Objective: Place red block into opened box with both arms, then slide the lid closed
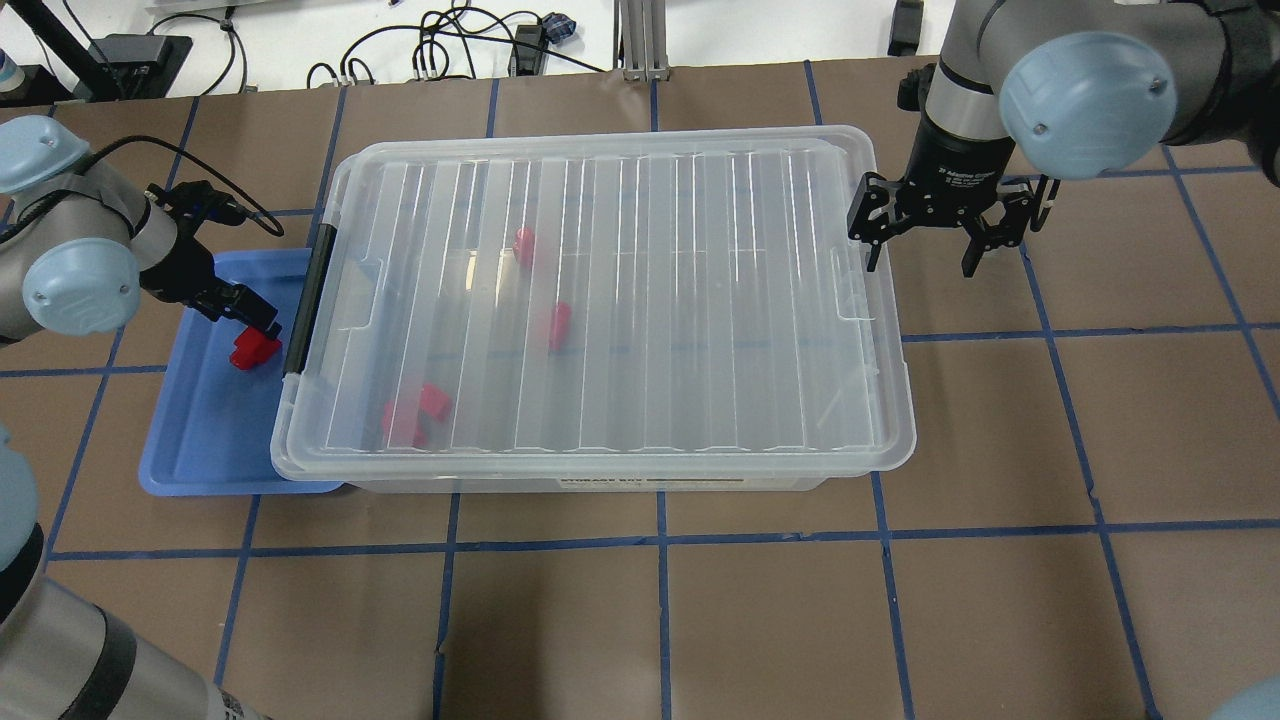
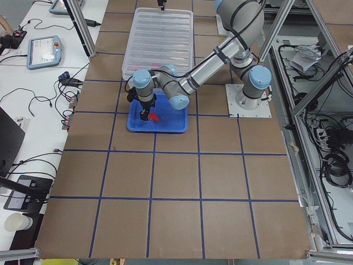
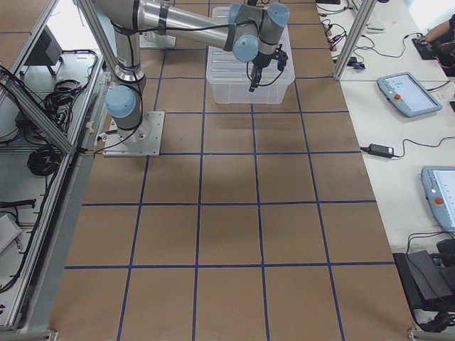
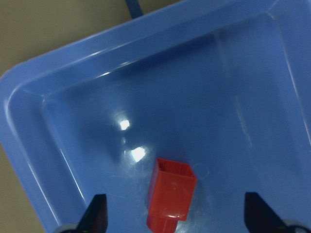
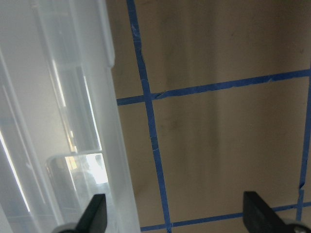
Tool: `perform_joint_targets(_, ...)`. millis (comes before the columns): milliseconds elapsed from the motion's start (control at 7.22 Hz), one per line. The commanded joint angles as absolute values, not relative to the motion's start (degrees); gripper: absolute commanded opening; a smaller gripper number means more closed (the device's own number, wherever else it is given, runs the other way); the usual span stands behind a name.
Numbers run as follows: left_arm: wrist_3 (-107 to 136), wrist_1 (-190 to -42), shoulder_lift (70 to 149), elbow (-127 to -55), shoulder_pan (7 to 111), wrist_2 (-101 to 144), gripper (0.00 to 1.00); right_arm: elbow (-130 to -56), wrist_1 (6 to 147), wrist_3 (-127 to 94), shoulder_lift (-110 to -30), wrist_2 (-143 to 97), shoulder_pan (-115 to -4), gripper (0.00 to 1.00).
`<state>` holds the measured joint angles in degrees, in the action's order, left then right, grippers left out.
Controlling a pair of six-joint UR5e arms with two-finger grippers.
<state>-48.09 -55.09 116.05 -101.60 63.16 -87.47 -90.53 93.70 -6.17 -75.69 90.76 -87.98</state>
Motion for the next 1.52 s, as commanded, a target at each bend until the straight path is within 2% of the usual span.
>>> perform_joint_targets(0, -48.2, -54.3, 116.9, -102.0, 63.2, -87.6, 1.00, -90.5, 93.8, -5.3, -74.4, 91.1, -88.0, 1.00)
perform_joint_targets(554, -48.4, -54.6, 117.0, -102.7, 63.2, -87.9, 0.88, -90.5, 93.8, -4.3, -74.2, 92.5, -86.7, 1.00)
perform_joint_targets(1108, -49.4, -54.5, 117.1, -102.5, 63.2, -89.5, 0.75, -90.3, 93.8, 3.1, -74.3, 92.6, -80.4, 1.00)
perform_joint_targets(1385, -49.3, -54.4, 117.0, -102.5, 63.2, -89.6, 0.48, -89.8, 93.8, 6.0, -74.4, 92.9, -78.3, 1.00)
